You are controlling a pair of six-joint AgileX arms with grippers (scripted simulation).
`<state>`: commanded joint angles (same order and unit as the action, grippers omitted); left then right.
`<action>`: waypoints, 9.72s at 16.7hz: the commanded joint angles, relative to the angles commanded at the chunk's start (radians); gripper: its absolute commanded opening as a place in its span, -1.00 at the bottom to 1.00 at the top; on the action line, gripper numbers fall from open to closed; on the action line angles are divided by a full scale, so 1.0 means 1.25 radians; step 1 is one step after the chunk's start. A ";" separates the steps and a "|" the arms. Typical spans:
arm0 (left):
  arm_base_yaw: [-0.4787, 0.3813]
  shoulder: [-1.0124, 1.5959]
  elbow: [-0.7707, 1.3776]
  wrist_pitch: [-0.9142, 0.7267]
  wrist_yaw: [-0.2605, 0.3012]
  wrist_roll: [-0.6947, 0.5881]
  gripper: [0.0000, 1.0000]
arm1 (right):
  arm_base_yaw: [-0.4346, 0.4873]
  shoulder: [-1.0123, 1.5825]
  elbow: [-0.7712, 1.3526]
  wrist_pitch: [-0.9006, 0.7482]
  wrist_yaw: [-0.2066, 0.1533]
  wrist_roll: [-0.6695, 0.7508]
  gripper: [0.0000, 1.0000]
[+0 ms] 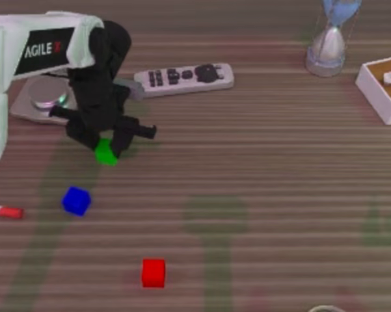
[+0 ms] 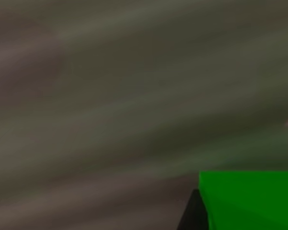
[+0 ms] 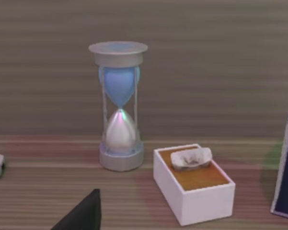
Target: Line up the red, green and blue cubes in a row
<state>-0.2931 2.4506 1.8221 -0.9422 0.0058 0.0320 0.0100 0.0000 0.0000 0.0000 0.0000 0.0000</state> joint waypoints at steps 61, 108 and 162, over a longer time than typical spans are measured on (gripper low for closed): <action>-0.487 -0.298 -0.411 0.123 -0.016 -0.738 0.81 | 0.000 0.000 0.000 0.000 0.000 0.000 1.00; 0.044 -0.397 -0.388 -0.012 -0.004 0.079 1.00 | 0.000 0.000 0.000 0.000 0.000 0.000 1.00; 0.013 -0.374 -0.352 0.009 -0.001 0.027 -1.00 | 0.000 0.000 0.000 0.000 0.000 0.000 1.00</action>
<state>-0.2767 1.9825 1.3822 -0.9304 0.0051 0.0655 0.0100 0.0000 0.0000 0.0000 0.0000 0.0000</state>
